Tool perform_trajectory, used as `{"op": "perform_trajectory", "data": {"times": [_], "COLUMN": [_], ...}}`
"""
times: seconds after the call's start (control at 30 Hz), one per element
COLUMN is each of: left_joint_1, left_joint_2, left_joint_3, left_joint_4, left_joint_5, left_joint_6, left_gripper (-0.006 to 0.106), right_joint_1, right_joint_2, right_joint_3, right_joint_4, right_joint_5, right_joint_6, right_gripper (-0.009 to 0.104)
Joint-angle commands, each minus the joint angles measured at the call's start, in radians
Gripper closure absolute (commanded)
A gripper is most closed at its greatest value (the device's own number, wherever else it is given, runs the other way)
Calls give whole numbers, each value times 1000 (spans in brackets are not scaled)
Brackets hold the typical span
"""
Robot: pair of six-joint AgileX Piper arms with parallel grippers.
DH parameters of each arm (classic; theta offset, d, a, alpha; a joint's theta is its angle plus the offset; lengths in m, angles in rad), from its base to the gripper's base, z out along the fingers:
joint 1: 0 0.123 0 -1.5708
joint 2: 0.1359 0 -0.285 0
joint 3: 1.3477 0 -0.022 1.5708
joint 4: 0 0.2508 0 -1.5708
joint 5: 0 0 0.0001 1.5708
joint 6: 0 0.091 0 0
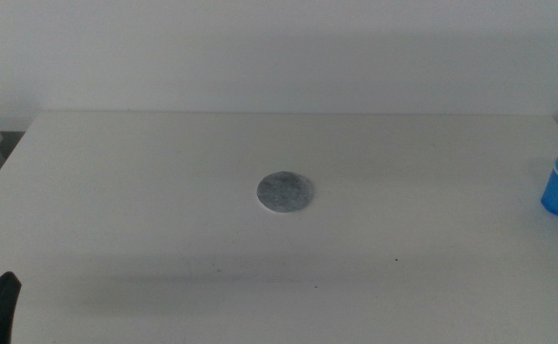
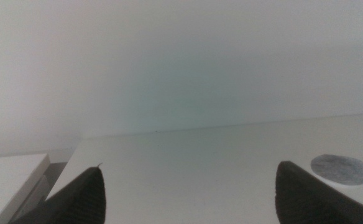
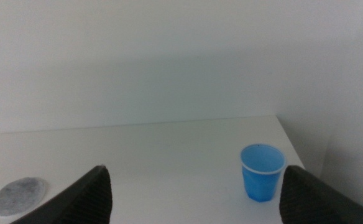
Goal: Place an empty cup on a cup mat.
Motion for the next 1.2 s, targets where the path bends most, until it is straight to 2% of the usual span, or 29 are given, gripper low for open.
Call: {"op": "perform_trajectory", "data": {"times": [0.0, 0.3, 0.5, 0.6, 0.67, 0.87, 0.97, 1.07, 1.17], "left_joint_1": [-2, -2, -2, -2, -2, -2, -2, -2, -2], "left_joint_2": [-4, -4, -4, -4, -4, -4, -4, -4, -4], "left_joint_3": [0, 0, 0, 0, 0, 0, 0, 0, 0], "left_joint_4": [-3, -3, -3, -3, -3, -3, -3, -3, -3], "left_joint_5": [-6, -6, -6, -6, -6, -6, -6, -6, -6], "left_joint_6": [-3, -3, -3, -3, -3, -3, -3, -3, -3], "left_gripper": [7, 7, 7, 7, 7, 7, 7, 7, 7], "right_joint_1": [-5, -5, -5, -5, -5, -18, -90, -230, -320], "right_joint_2": [96, 433, 636, 735, 786, 917, 1015, 1141, 1266], "right_joint_3": [-74, -313, -420, -484, -522, -622, -703, -816, -902], "right_joint_4": [2, 14, 122, 177, 205, 196, 201, 271, 260], "right_joint_5": [21, 319, 462, 555, 560, 569, 603, 674, 688], "right_joint_6": [-4, -4, -4, 48, 88, 68, 18, -16, -17], "right_gripper": [7, 7, 7, 7, 7, 7, 7, 7, 7]}}
